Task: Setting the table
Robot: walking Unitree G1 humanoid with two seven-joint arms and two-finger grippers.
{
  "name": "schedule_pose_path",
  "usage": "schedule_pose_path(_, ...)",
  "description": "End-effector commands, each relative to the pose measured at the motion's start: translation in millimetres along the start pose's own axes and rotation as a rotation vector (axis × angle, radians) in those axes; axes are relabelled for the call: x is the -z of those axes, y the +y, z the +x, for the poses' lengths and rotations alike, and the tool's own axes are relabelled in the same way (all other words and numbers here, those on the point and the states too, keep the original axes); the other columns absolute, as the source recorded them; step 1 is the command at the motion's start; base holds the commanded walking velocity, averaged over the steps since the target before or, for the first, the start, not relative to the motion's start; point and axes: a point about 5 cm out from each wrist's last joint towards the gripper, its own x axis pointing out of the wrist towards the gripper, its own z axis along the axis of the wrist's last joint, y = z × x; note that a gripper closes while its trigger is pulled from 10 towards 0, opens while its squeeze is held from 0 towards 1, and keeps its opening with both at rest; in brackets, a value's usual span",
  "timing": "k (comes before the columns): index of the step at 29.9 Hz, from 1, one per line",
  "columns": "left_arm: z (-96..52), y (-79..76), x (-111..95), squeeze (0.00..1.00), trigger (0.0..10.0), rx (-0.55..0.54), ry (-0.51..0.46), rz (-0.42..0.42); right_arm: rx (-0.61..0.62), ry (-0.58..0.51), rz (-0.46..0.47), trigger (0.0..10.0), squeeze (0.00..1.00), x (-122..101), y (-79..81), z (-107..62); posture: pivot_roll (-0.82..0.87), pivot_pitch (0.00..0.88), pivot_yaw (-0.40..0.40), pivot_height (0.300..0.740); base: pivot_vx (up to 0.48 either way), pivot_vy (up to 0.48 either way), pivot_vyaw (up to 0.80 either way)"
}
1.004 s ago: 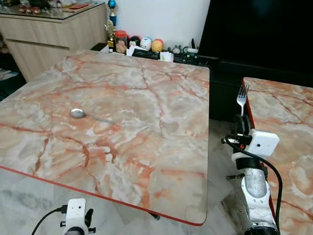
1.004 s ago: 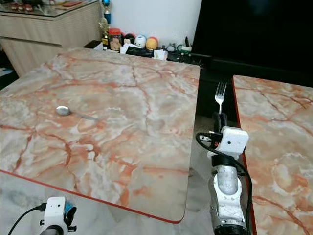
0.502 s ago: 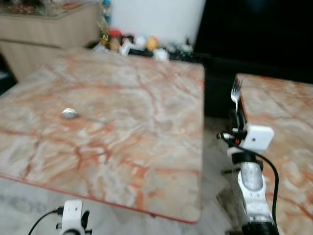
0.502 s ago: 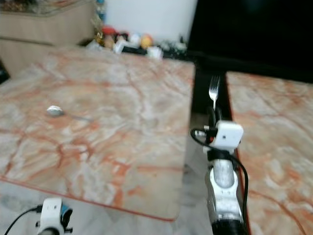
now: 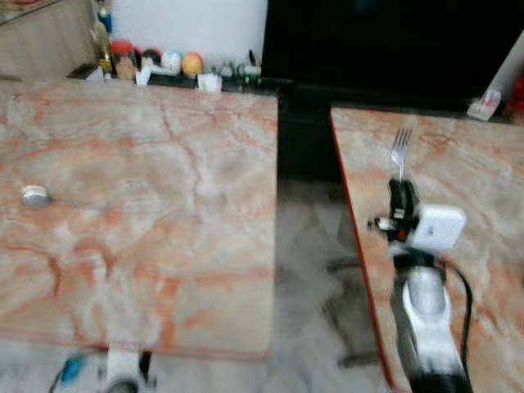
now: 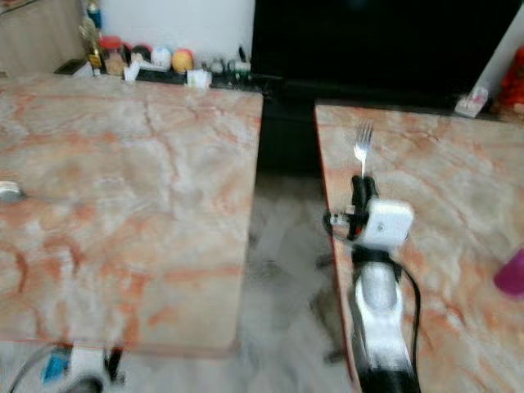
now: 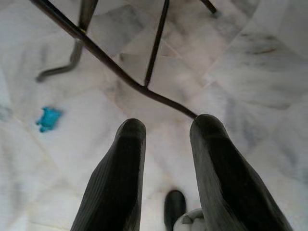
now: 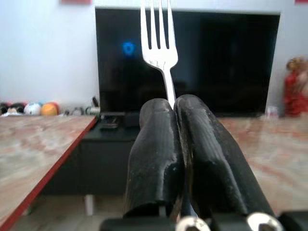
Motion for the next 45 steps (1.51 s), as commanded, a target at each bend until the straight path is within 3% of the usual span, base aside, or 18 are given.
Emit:
schedule_pose_path(1, -1.4, 4.8, 2.1, 0.0, 10.0, -0.011, 0.003, 0.004, -0.011, -0.024, 0.011, 10.0, 0.0, -6.2, 4.8, 3.4, 0.12, 0.0, -0.069, 0.74, 0.0, -0.304, 0.0)
schedule_pose_path(45, -2.6, 5.7, 5.4, 0.0, 10.0, -0.01, 0.015, 0.01, 0.003, -0.078, 0.006, 10.0, 0.0, -23.2, 1.2, 10.6, 0.11, 0.0, -0.066, 0.74, 0.0, -0.345, 0.0)
